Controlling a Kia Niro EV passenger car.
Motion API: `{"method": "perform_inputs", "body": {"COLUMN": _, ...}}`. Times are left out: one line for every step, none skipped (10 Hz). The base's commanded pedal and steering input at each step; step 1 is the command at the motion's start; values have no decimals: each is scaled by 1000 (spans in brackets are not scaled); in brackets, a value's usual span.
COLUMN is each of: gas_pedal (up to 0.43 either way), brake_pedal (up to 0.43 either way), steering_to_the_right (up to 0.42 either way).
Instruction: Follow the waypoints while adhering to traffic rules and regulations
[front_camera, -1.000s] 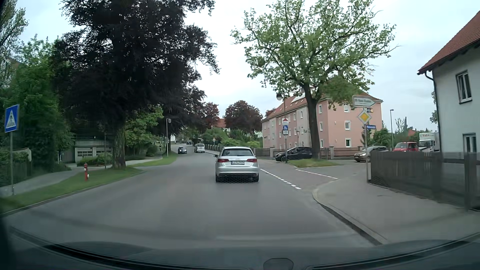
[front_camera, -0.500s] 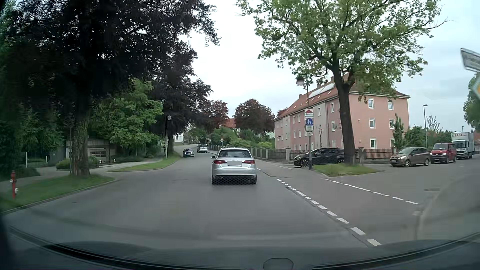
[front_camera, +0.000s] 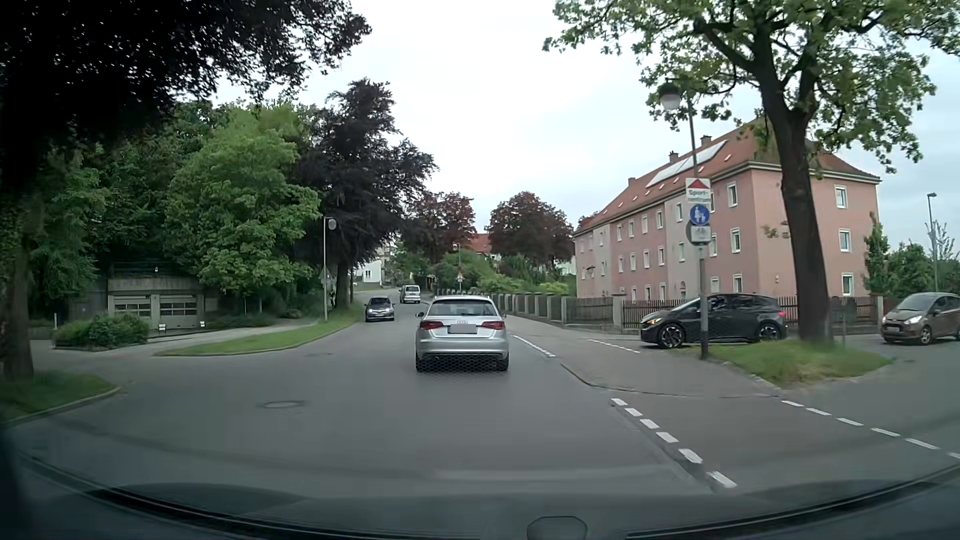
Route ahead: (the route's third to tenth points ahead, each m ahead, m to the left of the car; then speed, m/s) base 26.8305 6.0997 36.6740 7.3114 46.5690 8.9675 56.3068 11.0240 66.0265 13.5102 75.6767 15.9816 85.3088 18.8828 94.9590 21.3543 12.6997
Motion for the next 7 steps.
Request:
{"method": "perform_inputs", "body": {"gas_pedal": 110, "brake_pedal": 0, "steering_to_the_right": -29}}
{"method": "perform_inputs", "body": {"gas_pedal": 110, "brake_pedal": 0, "steering_to_the_right": -29}}
{"method": "perform_inputs", "body": {"gas_pedal": 98, "brake_pedal": 0, "steering_to_the_right": -29}}
{"method": "perform_inputs", "body": {"gas_pedal": 87, "brake_pedal": 0, "steering_to_the_right": -29}}
{"method": "perform_inputs", "body": {"gas_pedal": 59, "brake_pedal": 0, "steering_to_the_right": -31}}
{"method": "perform_inputs", "body": {"gas_pedal": 20, "brake_pedal": 0, "steering_to_the_right": -32}}
{"method": "perform_inputs", "body": {"gas_pedal": 0, "brake_pedal": 0, "steering_to_the_right": -32}}
